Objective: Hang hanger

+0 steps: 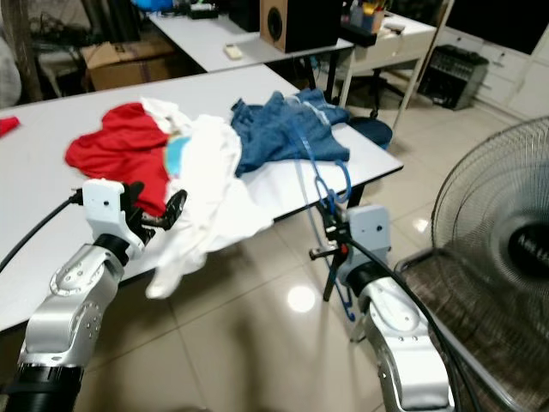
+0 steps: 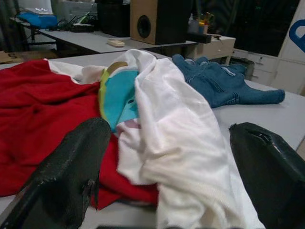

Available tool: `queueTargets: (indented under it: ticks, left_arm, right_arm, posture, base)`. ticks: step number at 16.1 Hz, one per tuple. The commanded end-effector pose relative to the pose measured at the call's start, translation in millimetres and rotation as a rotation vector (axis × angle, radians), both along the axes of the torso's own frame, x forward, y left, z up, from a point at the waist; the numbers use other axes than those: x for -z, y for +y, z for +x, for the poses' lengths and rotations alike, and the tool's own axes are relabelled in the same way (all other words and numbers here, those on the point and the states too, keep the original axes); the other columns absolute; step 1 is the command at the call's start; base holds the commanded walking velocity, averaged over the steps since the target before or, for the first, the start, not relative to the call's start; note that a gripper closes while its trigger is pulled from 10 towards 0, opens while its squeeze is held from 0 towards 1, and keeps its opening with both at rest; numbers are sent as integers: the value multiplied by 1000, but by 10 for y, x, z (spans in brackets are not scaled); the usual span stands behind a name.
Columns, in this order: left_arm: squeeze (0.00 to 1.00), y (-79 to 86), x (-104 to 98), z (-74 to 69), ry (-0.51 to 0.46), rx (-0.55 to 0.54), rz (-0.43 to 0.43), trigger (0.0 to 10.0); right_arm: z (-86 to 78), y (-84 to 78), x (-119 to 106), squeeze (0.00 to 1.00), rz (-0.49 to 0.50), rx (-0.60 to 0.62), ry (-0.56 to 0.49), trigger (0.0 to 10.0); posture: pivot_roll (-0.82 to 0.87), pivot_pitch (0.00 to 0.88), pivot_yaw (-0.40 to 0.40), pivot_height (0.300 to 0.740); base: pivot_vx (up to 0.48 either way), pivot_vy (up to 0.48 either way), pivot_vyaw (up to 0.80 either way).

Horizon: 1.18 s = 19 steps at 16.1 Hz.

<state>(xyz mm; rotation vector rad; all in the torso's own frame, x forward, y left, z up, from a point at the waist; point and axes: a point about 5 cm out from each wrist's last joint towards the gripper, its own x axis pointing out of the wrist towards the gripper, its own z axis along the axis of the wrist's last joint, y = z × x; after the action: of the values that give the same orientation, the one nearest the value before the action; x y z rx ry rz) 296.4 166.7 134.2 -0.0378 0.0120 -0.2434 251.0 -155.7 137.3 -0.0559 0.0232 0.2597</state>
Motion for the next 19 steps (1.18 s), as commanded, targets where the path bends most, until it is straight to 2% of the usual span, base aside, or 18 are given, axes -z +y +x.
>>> queueTargets:
  ticks: [1,2,3,6,7,8,10,11,12,13,15,16,19]
  left_arm:
    - [882,-94,-30,15,-14,34,9,10000]
    - [894,-126,-34,11,-20,54,44,10000]
    - [894,-138,-29,7,-16,59,44,10000]
    - [890,-161,-1,5,-4,52,25,10000]
    - [851,-165,5,4,-4,49,8,10000]
    - [757,-169,11,5,-3,48,12,10000]
    - [427,-182,20,15,-1,50,18,10000]
    - [325,-194,34,18,7,53,20,10000]
    - [325,-197,38,19,11,54,21,10000]
    - [216,-172,84,28,26,44,83,10000]
    - [196,-137,118,31,36,23,108,10000]
    - [0,-150,102,23,30,35,71,10000]
    - [0,-206,90,14,13,53,44,10000]
  right_arm:
    - [-17,-60,4,0,-22,26,-2,10000]
    - [-20,-70,6,0,-31,33,-2,10000]
    - [-24,-75,7,0,-30,35,-3,10000]
    - [-37,-106,5,0,-31,44,-5,10000]
    - [-47,-119,10,0,-33,47,-2,10000]
    - [-53,-126,15,0,-34,50,-1,10000]
    - [-66,-134,17,0,-38,53,-1,10000]
    - [-73,-140,22,0,-41,52,6,10000]
    - [-75,-141,24,0,-42,51,10,10000]
    - [-84,-174,35,0,-55,55,17,10000]
    - [-98,-213,35,0,-58,56,21,10000]
    - [-102,-224,38,0,-61,56,25,10000]
    - [-87,-203,52,0,-76,63,26,10000]
  posture:
    - [-157,0,20,740]
    - [-160,0,23,740]
    - [-161,0,24,740]
    - [-165,0,26,740]
    - [-168,0,27,740]
    - [-171,0,29,740]
    - [-176,0,32,740]
    - [-177,0,33,740]
    - [-177,0,33,740]
    - [-179,0,33,740]
    - [-184,0,34,740]
    - [-184,0,32,740]
    - [-181,0,20,740]
  base:
    - [0,0,0]
    - [0,-480,0]
    - [0,-480,0]
    - [0,-480,0]
    - [0,0,0]
    - [0,0,0]
    - [0,0,0]
    - [0,0,0]
    - [0,0,0]
    - [0,0,0]
    - [0,0,0]
    - [0,0,0]
    - [0,0,0]
